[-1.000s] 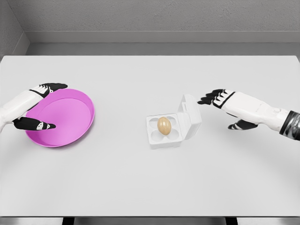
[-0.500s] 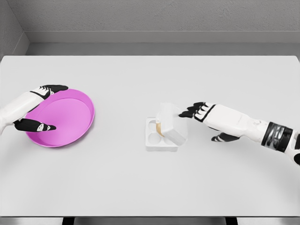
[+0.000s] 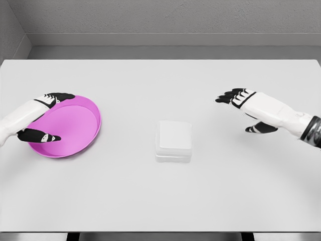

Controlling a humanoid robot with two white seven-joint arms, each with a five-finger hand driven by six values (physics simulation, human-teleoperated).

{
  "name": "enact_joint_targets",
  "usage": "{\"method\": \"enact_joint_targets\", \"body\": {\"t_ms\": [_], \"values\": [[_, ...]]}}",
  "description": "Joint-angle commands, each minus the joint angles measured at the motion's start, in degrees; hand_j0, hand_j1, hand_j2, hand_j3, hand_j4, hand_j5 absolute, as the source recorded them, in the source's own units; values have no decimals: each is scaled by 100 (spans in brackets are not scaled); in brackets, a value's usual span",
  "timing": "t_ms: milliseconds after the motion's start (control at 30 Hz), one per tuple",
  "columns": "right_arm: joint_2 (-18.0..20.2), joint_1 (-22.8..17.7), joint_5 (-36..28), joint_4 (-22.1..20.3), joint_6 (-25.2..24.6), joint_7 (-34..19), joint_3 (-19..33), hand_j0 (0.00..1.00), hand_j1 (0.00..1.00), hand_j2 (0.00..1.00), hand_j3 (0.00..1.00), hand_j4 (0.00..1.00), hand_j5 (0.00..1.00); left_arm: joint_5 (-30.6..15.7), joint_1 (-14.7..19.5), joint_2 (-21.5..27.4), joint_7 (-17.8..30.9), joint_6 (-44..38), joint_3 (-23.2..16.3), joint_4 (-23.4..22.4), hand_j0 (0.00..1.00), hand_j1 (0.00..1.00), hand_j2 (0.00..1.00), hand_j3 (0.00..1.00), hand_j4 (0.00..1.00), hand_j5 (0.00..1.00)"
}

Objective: Pack egg into the box and close the box lid

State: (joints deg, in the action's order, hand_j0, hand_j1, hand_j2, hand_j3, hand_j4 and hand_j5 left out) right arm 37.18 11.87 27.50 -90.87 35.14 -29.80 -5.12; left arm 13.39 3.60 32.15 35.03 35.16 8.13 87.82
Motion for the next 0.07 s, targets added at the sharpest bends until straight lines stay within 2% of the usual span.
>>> {"method": "enact_joint_targets", "body": {"t_ms": [0,33], "values": [[228,0,-34,359,-14,-9,257,100,100,100,100,100,100,-38,0,2,-3,-16,4,7,100,100,100,100,100,100],[228,0,-34,394,-14,-9,283,100,100,100,100,100,100,-38,0,2,-3,-16,4,7,100,100,100,100,100,100]]}}
